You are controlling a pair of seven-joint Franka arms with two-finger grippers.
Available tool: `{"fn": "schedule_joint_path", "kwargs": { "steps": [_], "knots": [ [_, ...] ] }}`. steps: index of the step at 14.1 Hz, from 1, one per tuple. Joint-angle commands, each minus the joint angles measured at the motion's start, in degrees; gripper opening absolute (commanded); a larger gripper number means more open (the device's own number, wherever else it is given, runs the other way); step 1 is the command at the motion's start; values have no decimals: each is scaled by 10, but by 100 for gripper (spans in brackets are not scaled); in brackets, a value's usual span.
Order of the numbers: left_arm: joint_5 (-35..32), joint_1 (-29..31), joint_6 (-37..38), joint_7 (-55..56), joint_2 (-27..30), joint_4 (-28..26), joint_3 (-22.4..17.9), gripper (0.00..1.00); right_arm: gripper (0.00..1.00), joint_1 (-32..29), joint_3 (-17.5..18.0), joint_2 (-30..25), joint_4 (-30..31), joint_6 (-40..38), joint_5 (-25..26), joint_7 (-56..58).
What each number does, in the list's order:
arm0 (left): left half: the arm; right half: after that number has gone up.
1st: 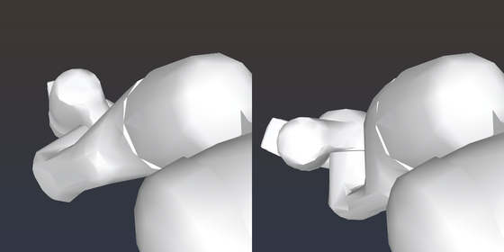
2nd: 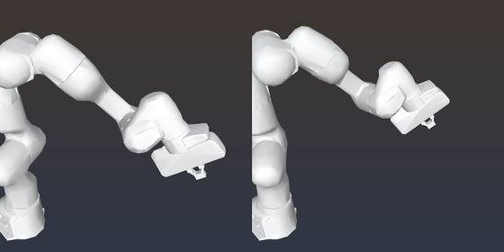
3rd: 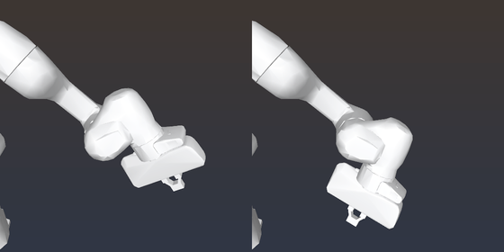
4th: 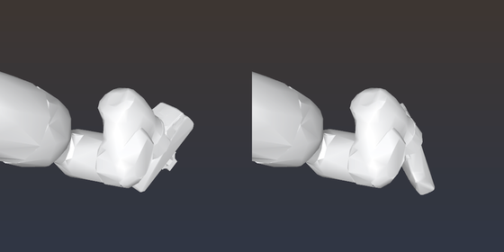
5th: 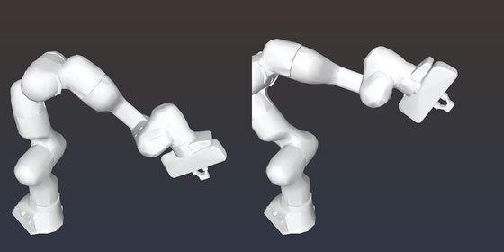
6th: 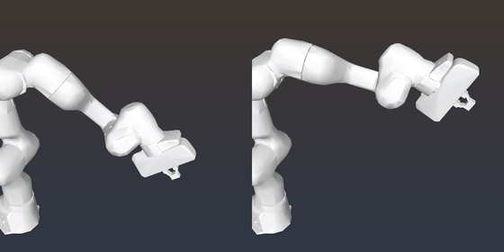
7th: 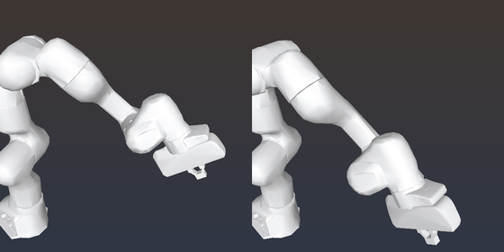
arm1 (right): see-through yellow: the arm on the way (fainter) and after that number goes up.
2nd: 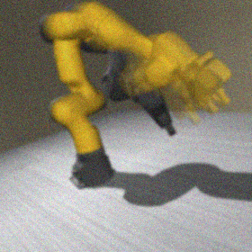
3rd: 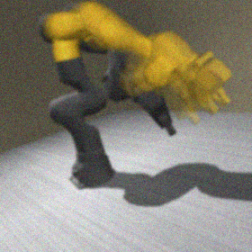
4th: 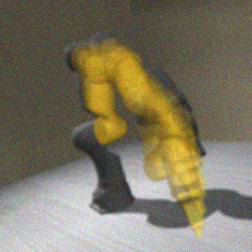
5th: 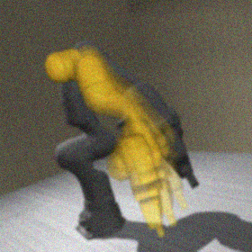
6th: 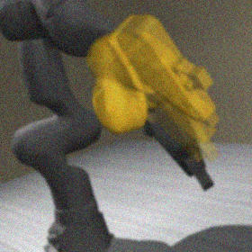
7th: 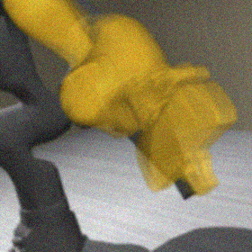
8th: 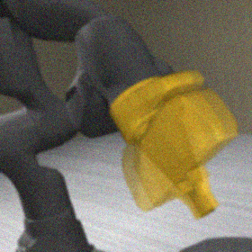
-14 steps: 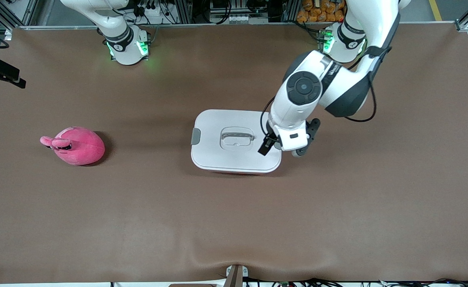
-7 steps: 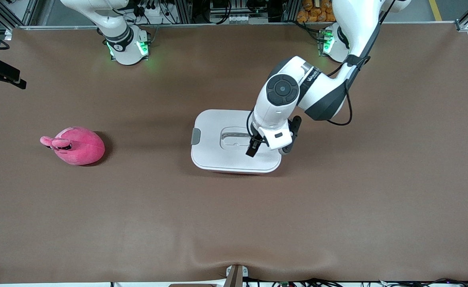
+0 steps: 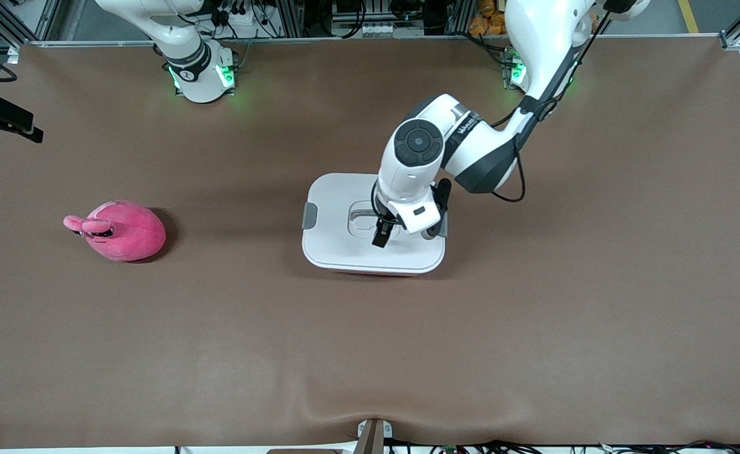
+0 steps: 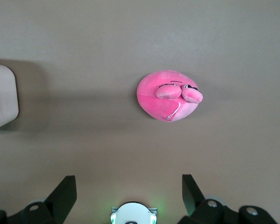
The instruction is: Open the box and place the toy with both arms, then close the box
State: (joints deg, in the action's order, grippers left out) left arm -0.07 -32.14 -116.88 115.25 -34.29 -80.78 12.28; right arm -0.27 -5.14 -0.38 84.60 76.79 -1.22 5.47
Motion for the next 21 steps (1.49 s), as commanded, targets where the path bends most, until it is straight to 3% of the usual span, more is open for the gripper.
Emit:
{"fn": "schedule_joint_path", "kwargs": {
  "steps": [1,8,14,16,21],
  "knots": [
    [-4,-19,1,16,-11,19,-8,100,100,-4,2,12,-3,-1,4,3],
    [-15,-36,1,82,-23,19,-8,80,100,-3,2,42,3,-7,5,6],
    [-17,-38,2,110,-23,19,-8,67,100,-3,2,64,4,-3,3,85],
    [-17,-38,6,112,-22,19,-8,56,100,-3,2,73,5,-4,4,115],
    [-17,-42,9,129,-21,19,-8,51,100,-12,1,98,13,6,8,234]
  ]
}}
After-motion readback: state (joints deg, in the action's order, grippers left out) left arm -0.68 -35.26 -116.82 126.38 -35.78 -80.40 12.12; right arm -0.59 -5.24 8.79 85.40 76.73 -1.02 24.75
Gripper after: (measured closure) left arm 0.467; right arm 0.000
